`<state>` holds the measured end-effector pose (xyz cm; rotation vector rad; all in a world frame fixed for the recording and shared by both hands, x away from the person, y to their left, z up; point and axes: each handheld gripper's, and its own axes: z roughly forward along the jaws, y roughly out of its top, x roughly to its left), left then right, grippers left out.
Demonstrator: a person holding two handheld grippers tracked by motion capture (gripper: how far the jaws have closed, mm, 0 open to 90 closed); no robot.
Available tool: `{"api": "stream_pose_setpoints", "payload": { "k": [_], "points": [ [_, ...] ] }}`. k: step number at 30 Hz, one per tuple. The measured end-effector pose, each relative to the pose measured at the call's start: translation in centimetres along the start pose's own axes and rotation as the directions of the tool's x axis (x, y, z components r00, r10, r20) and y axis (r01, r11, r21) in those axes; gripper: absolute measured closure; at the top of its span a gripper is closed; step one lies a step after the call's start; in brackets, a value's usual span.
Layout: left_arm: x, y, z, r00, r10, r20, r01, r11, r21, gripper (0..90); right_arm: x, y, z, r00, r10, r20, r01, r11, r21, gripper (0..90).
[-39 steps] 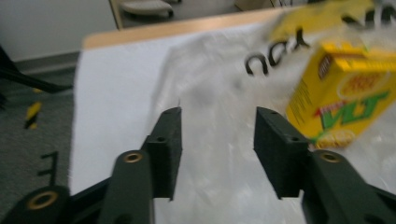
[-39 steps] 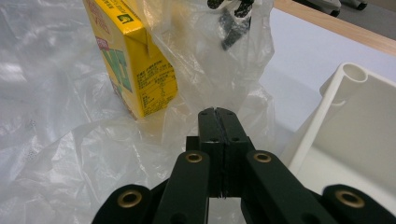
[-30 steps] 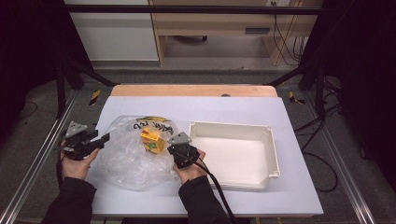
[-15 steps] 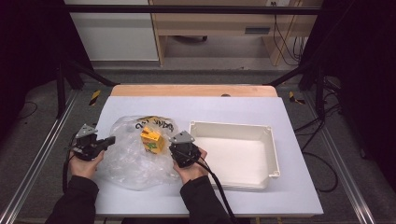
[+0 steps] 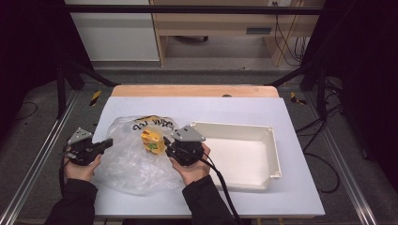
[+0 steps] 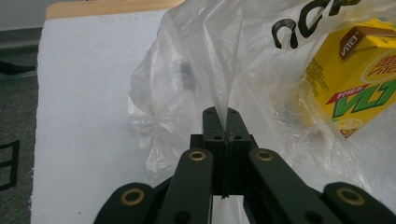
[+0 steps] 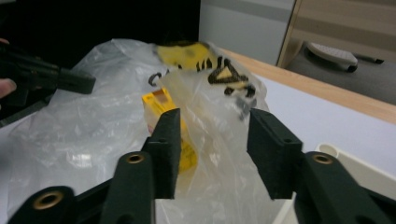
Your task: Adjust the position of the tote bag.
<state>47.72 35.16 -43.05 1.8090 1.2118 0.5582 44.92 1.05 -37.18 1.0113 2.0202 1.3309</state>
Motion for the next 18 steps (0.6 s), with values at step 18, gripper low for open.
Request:
{"api": "stream_pose_setpoints", "payload": {
  "k": [18],
  "points": [
    [-0.9, -0.2, -0.2, 0.9976, 0.05, -0.048, -0.051, 0.9986, -0.014, 89.8, 2.6, 1.3, 5.0, 0.9989, 0.025, 0.039, -0.025, 1.0, 0.012, 90.0]
  ]
}}
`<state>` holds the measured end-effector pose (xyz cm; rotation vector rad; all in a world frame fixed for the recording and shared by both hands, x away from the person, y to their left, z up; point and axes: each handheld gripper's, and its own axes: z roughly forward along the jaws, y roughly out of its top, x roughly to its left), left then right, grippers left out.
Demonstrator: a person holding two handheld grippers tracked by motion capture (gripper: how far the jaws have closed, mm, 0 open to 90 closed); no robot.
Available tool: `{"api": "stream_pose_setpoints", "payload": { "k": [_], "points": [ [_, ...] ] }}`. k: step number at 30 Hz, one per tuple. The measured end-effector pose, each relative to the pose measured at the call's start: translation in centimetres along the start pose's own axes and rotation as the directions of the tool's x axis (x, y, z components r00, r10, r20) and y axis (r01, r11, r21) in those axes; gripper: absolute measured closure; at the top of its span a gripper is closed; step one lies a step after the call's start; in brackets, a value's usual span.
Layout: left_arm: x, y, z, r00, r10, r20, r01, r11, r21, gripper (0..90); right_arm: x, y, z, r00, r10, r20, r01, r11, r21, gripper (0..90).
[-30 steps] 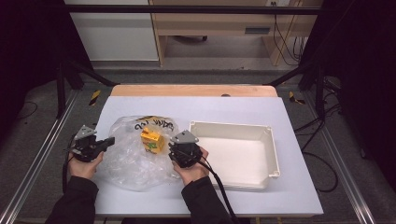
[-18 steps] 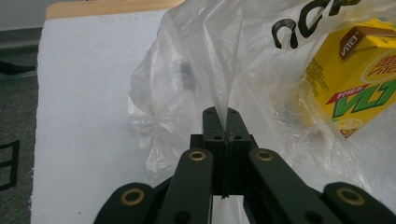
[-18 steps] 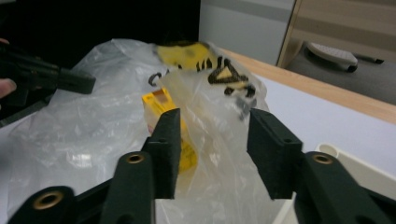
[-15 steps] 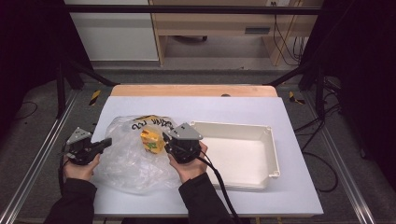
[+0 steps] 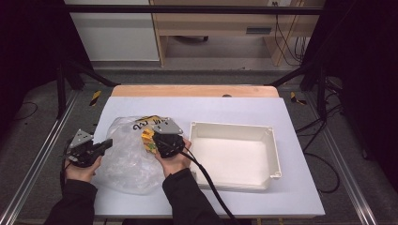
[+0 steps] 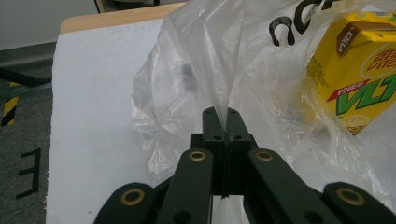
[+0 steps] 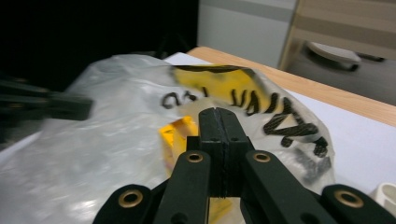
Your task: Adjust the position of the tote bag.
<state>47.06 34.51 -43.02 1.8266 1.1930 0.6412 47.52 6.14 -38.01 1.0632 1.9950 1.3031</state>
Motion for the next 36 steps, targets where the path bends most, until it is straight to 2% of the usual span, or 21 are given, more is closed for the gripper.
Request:
{"api": "stream_pose_setpoints", "payload": {
  "k": [4, 9, 16, 17, 19, 23, 26, 31, 32, 33, 36],
  "points": [
    [0.1, -0.1, 0.2, 1.0, 0.003, -0.002, -0.003, 0.9999, 0.014, 89.8, -0.9, -0.7, 1.6, 0.9954, 0.053, 0.079, -0.054, 0.998, 0.012, 90.0],
    [0.1, -0.2, 0.5, 0.9999, 0.013, -0.002, -0.013, 0.9995, 0.028, 89.8, -1.2, -1.7, 3.0, 0.9854, 0.054, 0.162, -0.064, 0.996, 0.056, 90.0],
    [-0.2, -0.5, 1.4, 0.9993, 0.037, -0.004, -0.037, 0.9957, 0.085, 89.8, -1.3, -2.4, 4.1, 0.9737, 0.073, 0.216, -0.099, 0.989, 0.114, 90.0],
    [-0.2, -0.5, 1.6, 0.9991, 0.043, -0.004, -0.042, 0.9945, 0.095, 89.8, -1.3, -2.5, 4.1, 0.9726, 0.072, 0.221, -0.1, 0.987, 0.122, 90.0],
    [-0.3, -0.6, 1.9, 0.9987, 0.05, -0.009, -0.049, 0.9928, 0.109, 89.8, -1.6, -2.9, 4.3, 0.9695, 0.107, 0.22, -0.139, 0.981, 0.135, 90.0],
    [-0.3, -0.8, 2.4, 0.9981, 0.06, -0.015, -0.058, 0.9875, 0.147, 89.8, -1.4, -3.1, 4.2, 0.9679, 0.11, 0.226, -0.146, 0.978, 0.149, 90.0],
    [-0.2, -1.1, 2.7, 0.9984, 0.053, -0.019, -0.049, 0.9855, 0.163, 89.7, -1.6, -3.2, 4.4, 0.9662, 0.113, 0.232, -0.157, 0.971, 0.182, 90.0],
    [0.5, -1.8, 3.4, 0.999, 0.035, -0.026, -0.029, 0.9744, 0.223, 89.7, -1.5, -3.3, 4.7, 0.9732, 0.086, 0.213, -0.134, 0.966, 0.222, 89.5],
    [0.5, -1.9, 3.5, 0.9993, 0.027, -0.027, -0.02, 0.975, 0.221, 89.7, -1.5, -3.3, 4.7, 0.9742, 0.085, 0.209, -0.132, 0.965, 0.225, 89.2],
    [0.5, -1.9, 3.5, 0.9991, 0.035, -0.025, -0.028, 0.9728, 0.23, 89.7, -1.5, -3.3, 4.7, 0.9748, 0.083, 0.207, -0.131, 0.965, 0.226, 88.6],
    [0.4, -1.9, 3.6, 0.9985, 0.044, -0.034, -0.035, 0.9731, 0.228, 88.6, -1.6, -3.3, 4.7, 0.9772, 0.088, 0.193, -0.132, 0.964, 0.231, 87.2]
  ]
}}
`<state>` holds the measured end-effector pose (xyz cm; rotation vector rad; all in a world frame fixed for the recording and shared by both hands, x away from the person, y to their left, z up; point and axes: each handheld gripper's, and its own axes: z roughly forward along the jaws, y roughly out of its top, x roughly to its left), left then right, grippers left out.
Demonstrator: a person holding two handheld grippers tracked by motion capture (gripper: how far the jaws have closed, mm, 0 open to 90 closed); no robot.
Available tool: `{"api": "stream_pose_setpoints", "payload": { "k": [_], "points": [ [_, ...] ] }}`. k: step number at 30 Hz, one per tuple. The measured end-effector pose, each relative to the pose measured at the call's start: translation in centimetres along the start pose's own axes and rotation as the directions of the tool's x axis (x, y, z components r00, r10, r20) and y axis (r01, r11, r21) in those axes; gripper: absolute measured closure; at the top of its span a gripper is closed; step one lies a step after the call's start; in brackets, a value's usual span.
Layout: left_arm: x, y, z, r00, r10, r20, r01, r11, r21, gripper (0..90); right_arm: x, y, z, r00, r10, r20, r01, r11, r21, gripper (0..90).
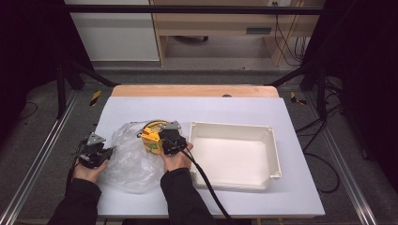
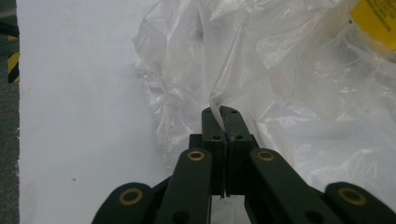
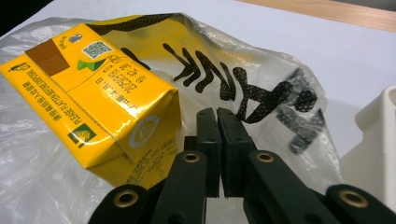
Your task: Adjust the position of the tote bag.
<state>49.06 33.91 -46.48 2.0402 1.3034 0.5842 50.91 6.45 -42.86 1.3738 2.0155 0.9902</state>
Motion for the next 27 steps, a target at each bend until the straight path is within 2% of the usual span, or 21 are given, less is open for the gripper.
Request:
{"api": "stream_pose_setpoints", "payload": {
  "k": [2, 5, 8, 11, 15, 19, 24, 27],
  "points": [
    [0.0, 0.0, -0.1, 1.0, -0.001, -0.004, 0.001, 1.0, -0.003, 84.9, 0.0, 0.0, -0.2, 1.0, 0.001, -0.008, -0.001, 1.0, -0.006, 86.3],
    [0.3, 0.1, -0.8, 0.9995, -0.02, -0.026, 0.018, 0.9989, -0.043, 73.3, 0.0, 0.1, -0.6, 0.9999, 0.007, -0.014, -0.007, 1.0, -0.023, 85.1],
    [0.7, 0.3, -1.7, 0.9981, -0.059, -0.018, 0.057, 0.992, -0.113, 63.0, -0.1, 0.3, -1.3, 0.9998, 0.011, -0.019, -0.012, 0.999, -0.046, 82.9],
    [0.8, 0.4, -2.4, 0.9977, -0.057, -0.036, 0.05, 0.985, -0.165, 57.1, -0.1, 0.4, -2.1, 0.9995, 0.016, -0.027, -0.018, 0.998, -0.065, 80.2],
    [0.8, 0.5, -3.0, 0.9984, -0.054, -0.016, 0.05, 0.9821, -0.182, 55.8, -0.3, 0.5, -3.2, 0.9991, 0.02, -0.037, -0.023, 0.996, -0.089, 78.3],
    [0.7, 0.8, -3.6, 0.9979, -0.062, 0.015, 0.064, 0.9789, -0.194, 52.1, -0.3, 0.3, -4.6, 0.9988, 0.004, -0.049, -0.01, 0.992, -0.126, 76.3],
    [0.2, 1.5, -4.8, 0.9976, -0.064, 0.025, 0.068, 0.9704, -0.232, 48.1, -0.2, -0.6, -6.2, 0.9973, -0.026, -0.069, 0.015, 0.986, -0.166, 74.1],
    [0.0, 1.8, -5.5, 0.9973, -0.068, 0.027, 0.073, 0.9644, -0.254, 47.3, -0.1, -1.3, -6.7, 0.9943, -0.044, -0.097, 0.026, 0.983, -0.184, 71.9]
  ]
}}
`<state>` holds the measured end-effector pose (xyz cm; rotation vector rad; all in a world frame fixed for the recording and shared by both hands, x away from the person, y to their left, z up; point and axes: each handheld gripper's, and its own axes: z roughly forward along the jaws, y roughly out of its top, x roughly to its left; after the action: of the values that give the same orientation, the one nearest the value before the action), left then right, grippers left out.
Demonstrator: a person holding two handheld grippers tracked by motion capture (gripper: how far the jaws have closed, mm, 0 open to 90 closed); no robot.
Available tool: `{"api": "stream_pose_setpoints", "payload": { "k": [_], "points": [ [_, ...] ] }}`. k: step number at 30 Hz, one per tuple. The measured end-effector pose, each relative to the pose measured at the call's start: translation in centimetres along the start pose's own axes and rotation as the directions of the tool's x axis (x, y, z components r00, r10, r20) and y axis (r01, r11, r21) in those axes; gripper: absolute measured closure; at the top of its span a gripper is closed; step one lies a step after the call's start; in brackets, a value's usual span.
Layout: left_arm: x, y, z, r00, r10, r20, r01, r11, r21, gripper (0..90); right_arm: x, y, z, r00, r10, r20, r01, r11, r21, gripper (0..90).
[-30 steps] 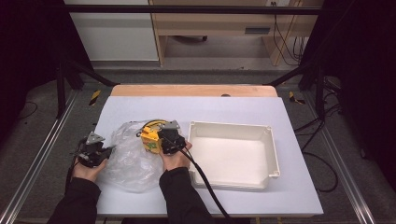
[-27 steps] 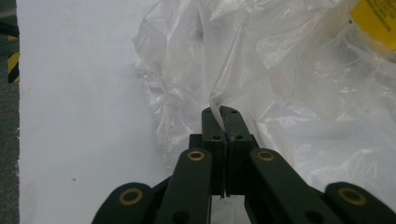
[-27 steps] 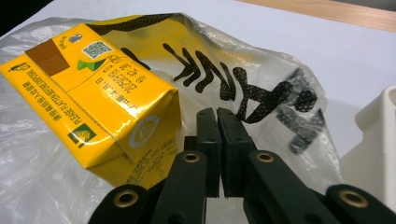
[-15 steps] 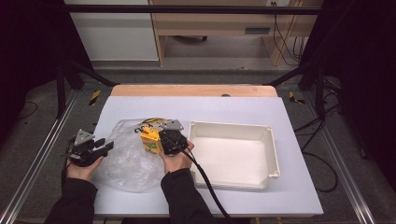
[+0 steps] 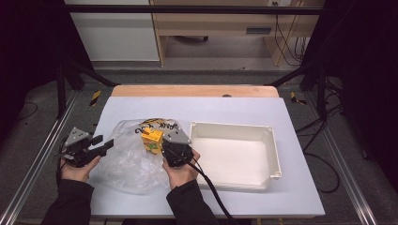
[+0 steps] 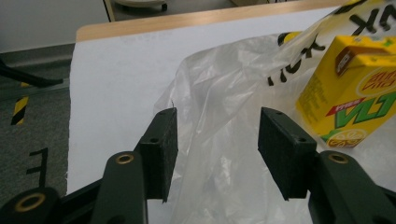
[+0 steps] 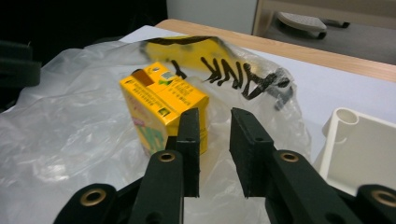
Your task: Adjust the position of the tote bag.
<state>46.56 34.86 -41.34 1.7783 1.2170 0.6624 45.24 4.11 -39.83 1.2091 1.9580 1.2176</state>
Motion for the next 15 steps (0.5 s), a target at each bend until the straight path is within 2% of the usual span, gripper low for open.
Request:
{"api": "stream_pose_setpoints", "payload": {
  "k": [6, 9, 11, 15],
  "points": [
    [-0.3, 0.6, -0.9, 0.9999, -0.008, 0.014, 0.009, 0.999, -0.044, 47.8, -0.3, 0.0, -1.3, 0.9976, -0.043, -0.054, 0.04, 0.998, -0.051, 63.0],
    [-0.5, 0.8, -1.3, 0.9997, -0.001, 0.023, 0.002, 0.9982, -0.059, 47.9, -1.0, 0.3, -2.1, 0.9956, -0.067, -0.066, 0.063, 0.996, -0.061, 57.1],
    [-0.8, 1.0, -1.4, 0.9996, 0.004, 0.03, -0.002, 0.998, -0.063, 47.9, -1.7, 0.5, -2.6, 0.994, -0.057, -0.093, 0.052, 0.997, -0.062, 54.3],
    [-1.6, 1.2, -1.4, 0.9988, 0.027, 0.041, -0.024, 0.9977, -0.063, 47.5, -2.9, 0.9, -3.9, 0.9933, -0.066, -0.095, 0.06, 0.996, -0.068, 49.3]
  ]
}}
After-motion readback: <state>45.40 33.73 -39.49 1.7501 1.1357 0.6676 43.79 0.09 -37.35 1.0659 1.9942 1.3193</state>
